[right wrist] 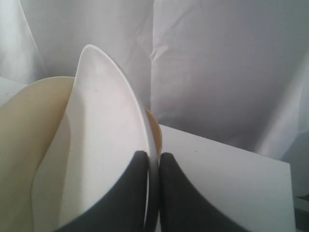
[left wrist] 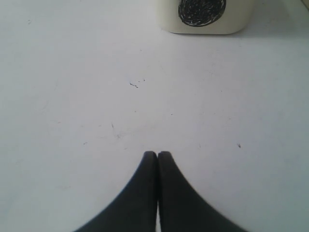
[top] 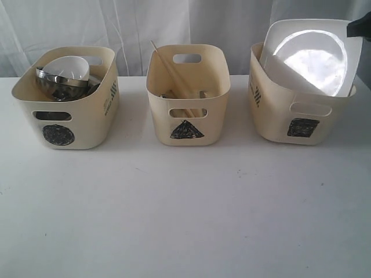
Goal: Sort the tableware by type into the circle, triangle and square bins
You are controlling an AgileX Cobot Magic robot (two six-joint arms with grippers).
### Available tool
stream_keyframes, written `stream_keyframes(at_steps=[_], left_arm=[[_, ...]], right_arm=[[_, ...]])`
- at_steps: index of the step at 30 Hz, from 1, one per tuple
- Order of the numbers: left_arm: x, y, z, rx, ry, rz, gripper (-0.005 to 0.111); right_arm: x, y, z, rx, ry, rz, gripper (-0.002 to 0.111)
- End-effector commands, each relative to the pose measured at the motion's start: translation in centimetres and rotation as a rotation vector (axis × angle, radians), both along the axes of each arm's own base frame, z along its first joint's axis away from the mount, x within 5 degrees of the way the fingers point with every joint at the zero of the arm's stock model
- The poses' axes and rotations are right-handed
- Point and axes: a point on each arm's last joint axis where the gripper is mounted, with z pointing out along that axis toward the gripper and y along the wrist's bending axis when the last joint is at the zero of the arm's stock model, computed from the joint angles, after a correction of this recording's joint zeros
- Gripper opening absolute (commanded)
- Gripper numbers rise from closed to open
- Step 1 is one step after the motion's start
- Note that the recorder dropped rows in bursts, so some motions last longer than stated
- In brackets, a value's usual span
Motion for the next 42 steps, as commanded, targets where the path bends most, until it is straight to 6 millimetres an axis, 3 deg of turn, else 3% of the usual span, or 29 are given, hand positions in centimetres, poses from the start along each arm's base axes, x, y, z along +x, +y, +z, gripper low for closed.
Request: stream_keyframes(at_steps=[1, 9, 10, 14, 16, 19, 23, 27, 33, 35, 39, 42], left_arm=[[0.0, 0.0, -0.3, -0.003, 0.011, -0.003, 0.000], [0.0, 0.0, -0.3, -0.003, 0.011, -0.003, 0.000], [0.0, 0.0, -0.3, -0.003, 0.011, -0.003, 0.000], [0.0, 0.0, -0.3, -0.003, 0.011, -0.003, 0.000], [0.0, 0.0, -0.3, -0.003, 0.011, -0.003, 0.000], [0.0, 0.0, -0.3, -0.003, 0.011, -0.003, 0.000], [0.0, 0.0, -0.3, -0.003, 0.011, -0.003, 0.000], [0.0, 0.0, -0.3, -0.003, 0.011, -0.003, 0.000], [0.0, 0.0, -0.3, -0.003, 0.011, -0.003, 0.000], [0.0, 0.0, -0.3, -0.003, 0.011, -0.003, 0.000], [0.0, 0.0, -0.3, -0.003, 0.011, -0.003, 0.000], [0.0, 0.0, -0.3, -0.003, 0.011, -0.003, 0.000]], right_arm=[[0.0, 0.3, -2.1, 0.008, 0.066, 0.017, 0.000], [-0.2, 1.0, -2.5, 0.080, 0.104, 0.073, 0.002], [-0.3, 1.0, -2.5, 0.087, 0.107, 0.076, 0.005], [-0.4, 1.3, -2.5, 0.134, 0.126, 0.088, 0.036], [-0.4, 1.3, -2.4, 0.137, 0.126, 0.085, 0.042], [-0.6, 1.5, -1.8, 0.136, 0.118, 0.098, 0.042], [-1.5, 1.9, 1.8, 0.118, 0.045, 0.078, 0.042], [-3.0, 2.6, 6.8, 0.109, -0.054, 0.050, 0.042], [-5.9, 3.9, 12.7, 0.299, -0.146, -0.060, 0.040], [-6.8, 4.5, 13.8, 0.448, -0.123, -0.090, 0.031], [-8.0, 5.9, 15.2, 0.616, -0.077, -0.094, 0.000], [-9.0, 7.1, 16.7, 0.684, -0.087, -0.100, 0.000]])
